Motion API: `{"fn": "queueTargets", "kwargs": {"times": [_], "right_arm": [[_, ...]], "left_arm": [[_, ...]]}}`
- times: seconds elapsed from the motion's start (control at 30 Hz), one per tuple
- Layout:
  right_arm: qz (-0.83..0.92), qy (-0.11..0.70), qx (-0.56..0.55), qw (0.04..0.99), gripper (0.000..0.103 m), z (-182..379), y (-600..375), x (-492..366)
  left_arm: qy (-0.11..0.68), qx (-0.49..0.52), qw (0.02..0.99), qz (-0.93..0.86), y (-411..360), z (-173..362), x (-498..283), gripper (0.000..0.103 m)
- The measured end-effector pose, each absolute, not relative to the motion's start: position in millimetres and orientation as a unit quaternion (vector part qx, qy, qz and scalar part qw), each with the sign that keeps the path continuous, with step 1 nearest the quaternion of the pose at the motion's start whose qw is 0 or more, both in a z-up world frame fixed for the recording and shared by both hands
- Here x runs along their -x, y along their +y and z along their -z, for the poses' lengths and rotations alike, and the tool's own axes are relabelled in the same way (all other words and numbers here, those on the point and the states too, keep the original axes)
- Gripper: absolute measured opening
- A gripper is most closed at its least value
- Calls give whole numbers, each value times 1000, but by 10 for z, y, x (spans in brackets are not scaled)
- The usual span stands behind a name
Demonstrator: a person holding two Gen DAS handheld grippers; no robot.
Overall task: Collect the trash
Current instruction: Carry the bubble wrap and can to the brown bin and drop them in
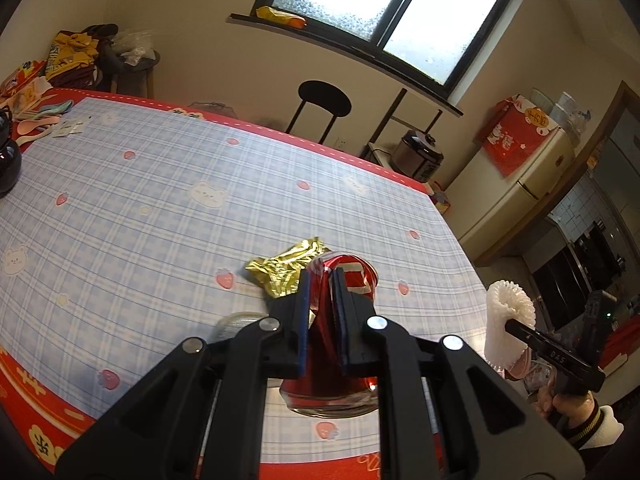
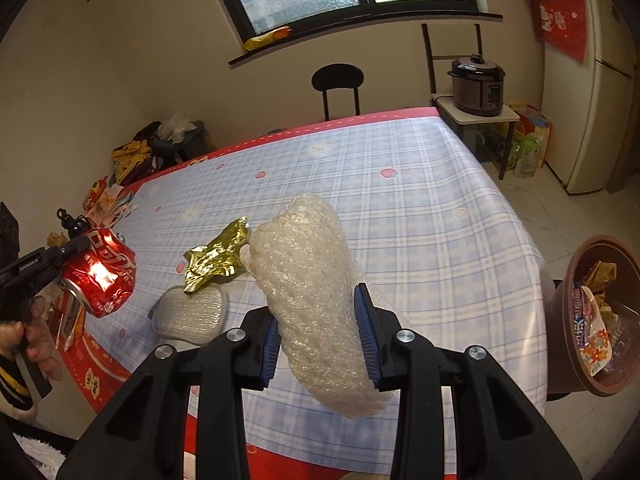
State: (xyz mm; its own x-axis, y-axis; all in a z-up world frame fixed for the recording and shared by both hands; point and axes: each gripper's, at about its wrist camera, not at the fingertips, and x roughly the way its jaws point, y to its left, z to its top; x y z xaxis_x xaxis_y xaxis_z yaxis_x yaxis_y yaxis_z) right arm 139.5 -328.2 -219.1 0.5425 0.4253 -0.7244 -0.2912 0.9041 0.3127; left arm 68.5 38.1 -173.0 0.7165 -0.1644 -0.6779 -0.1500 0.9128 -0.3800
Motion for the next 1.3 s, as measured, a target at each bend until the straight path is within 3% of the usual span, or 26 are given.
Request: {"fn": "queueTargets", "kwargs": {"times": [0.47, 0.57, 0.67, 0.73, 0.87, 1.0, 1.3], "right_arm": [[0, 440, -110, 891, 35, 2485, -5510, -1694], [40, 442, -118, 888, 41, 2560, -5923, -1768], [66, 439, -131, 887, 54, 2579, -6217, -1811], [84, 428, -132, 890, 74, 2538, -6345, -1802], [101, 401, -135, 900, 89, 2411, -6476, -1717], [115, 385, -137, 905, 98, 2285, -6525, -1593], [142, 347, -137, 917, 98, 1948, -6597, -1184]], "left_arm": [[393, 195, 898, 25, -495, 1779, -981, 15], [396, 190, 898, 30, -673, 1788, -1023, 15], [399, 185, 897, 34, -809, 1800, -1064, 15], [401, 181, 897, 38, -902, 1805, -1090, 15], [401, 174, 898, 48, -1051, 1796, -1166, 15], [401, 163, 899, 69, -1247, 1763, -1269, 15], [398, 132, 897, 139, -1857, 1657, -1568, 15]]}}
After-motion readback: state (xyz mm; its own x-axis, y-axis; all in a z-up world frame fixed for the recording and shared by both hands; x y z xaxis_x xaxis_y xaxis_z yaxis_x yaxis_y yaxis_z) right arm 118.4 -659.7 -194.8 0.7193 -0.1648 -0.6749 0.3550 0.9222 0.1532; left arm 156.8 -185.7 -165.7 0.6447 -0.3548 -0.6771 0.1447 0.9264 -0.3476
